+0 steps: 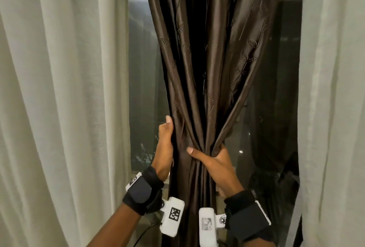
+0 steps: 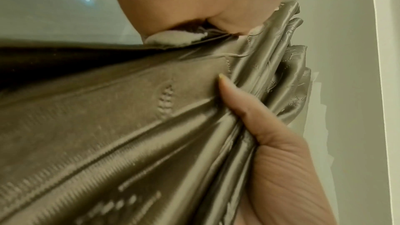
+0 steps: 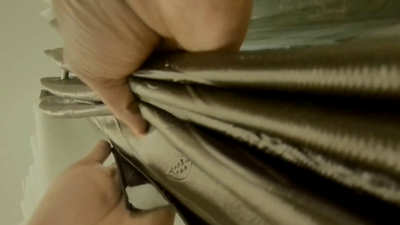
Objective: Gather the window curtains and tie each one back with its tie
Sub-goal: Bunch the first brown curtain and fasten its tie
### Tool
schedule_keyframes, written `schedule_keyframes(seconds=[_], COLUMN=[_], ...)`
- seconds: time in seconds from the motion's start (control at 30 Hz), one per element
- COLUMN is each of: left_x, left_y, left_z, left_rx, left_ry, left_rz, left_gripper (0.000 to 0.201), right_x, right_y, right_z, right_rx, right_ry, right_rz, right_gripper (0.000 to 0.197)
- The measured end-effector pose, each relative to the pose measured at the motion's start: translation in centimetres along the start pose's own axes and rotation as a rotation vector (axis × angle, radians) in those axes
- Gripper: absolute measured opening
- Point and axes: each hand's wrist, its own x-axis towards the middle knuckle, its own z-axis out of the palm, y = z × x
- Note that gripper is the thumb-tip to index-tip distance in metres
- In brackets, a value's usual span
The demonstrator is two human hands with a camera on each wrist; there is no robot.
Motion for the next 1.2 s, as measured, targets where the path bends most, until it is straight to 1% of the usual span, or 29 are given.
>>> schedule_keyframes(seconds=[0.07, 0.13, 0.2, 0.23, 0.3, 0.33, 0.4, 0.43, 0.47, 0.53, 0.57, 0.63, 0.73, 0.8, 0.83, 0.93, 0.97, 1.0, 1.07, 1.13, 1.2], left_x=[0.0, -0.1, 0.0, 0.0, -0.2, -0.4, -0.6, -0.6, -0.6, -0.5, -0.6, -0.8, -1.2, -1.1, -1.0, -1.0, -1.0, -1.1, -1.1, -1.1, -1.2], left_y=[0.1, 0.3, 0.3, 0.3, 0.8, 1.1, 1.5, 1.6, 1.7, 1.7, 1.9, 2.1, 2.7, 3.2, 3.4, 3.8, 3.8, 3.7, 3.3, 2.8, 2.4], left_z=[-0.7, -1.5, -2.8, -3.4, -4.1, -4.4, -5.1, -5.4, -5.6, -5.9, -6.0, -5.8, -5.3, -4.6, -4.3, -3.1, -2.6, -2.0, -1.2, -0.1, 0.8], left_rx=[0.069, 0.174, 0.377, 0.44, 0.469, 0.467, 0.506, 0.554, 0.607, 0.67, 0.667, 0.622, 0.497, 0.41, 0.354, 0.195, 0.155, 0.121, 0.073, 0.06, 0.058], left_ry=[0.004, 0.031, 0.137, 0.167, 0.141, 0.106, 0.055, 0.054, 0.075, 0.141, 0.152, 0.108, 0.017, -0.024, -0.033, -0.101, -0.128, -0.155, -0.183, -0.218, -0.253], left_rz=[0.07, 0.187, 0.353, 0.395, 0.422, 0.424, 0.454, 0.486, 0.518, 0.546, 0.529, 0.459, 0.329, 0.229, 0.178, 0.069, 0.049, 0.031, 0.024, 0.031, 0.034], left_gripper=[0.039, 0.026, 0.02, 0.018, 0.018, 0.019, 0.018, 0.018, 0.018, 0.013, 0.009, 0.005, 0.014, 0.019, 0.021, 0.018, 0.015, 0.018, 0.034, 0.049, 0.052], right_x=[0.2, 0.4, 0.7, 0.8, 1.0, 1.3, 1.4, 1.6, 1.7, 1.9, 1.8, 1.7, 1.4, 1.1, 0.9, 0.3, 0.3, 0.2, 0.1, 0.1, 0.3], right_y=[-0.1, 0.1, 0.5, 0.6, 0.7, 0.8, 0.8, 0.8, 0.8, 0.9, 0.9, 0.9, 0.8, 0.7, 0.7, 0.3, 0.1, 0.0, -0.2, -0.4, -0.4], right_z=[-0.1, -0.4, -0.9, -1.0, -1.0, -1.1, -1.4, -1.7, -1.9, -2.0, -1.8, -1.4, -0.8, -0.7, -0.7, -0.3, 0.0, 0.2, 1.2, 1.6, 2.0], right_rx=[0.029, 0.027, 0.032, 0.029, -0.002, -0.017, -0.045, -0.049, -0.049, -0.053, -0.058, -0.103, -0.135, -0.103, -0.087, -0.064, -0.089, -0.12, -0.179, -0.24, -0.316], right_ry=[0.083, 0.164, 0.226, 0.243, 0.256, 0.262, 0.28, 0.291, 0.307, 0.308, 0.299, 0.29, 0.279, 0.252, 0.23, 0.136, 0.11, 0.087, 0.03, 0.005, 0.0], right_rz=[0.042, 0.087, 0.127, 0.141, 0.145, 0.138, 0.127, 0.117, 0.11, 0.107, 0.11, 0.118, 0.125, 0.157, 0.177, 0.207, 0.2, 0.177, 0.109, 0.049, 0.017], right_gripper=[0.036, 0.038, 0.048, 0.052, 0.06, 0.06, 0.043, 0.033, 0.028, 0.027, 0.026, 0.032, 0.033, 0.038, 0.037, 0.031, 0.029, 0.027, 0.03, 0.029, 0.028])
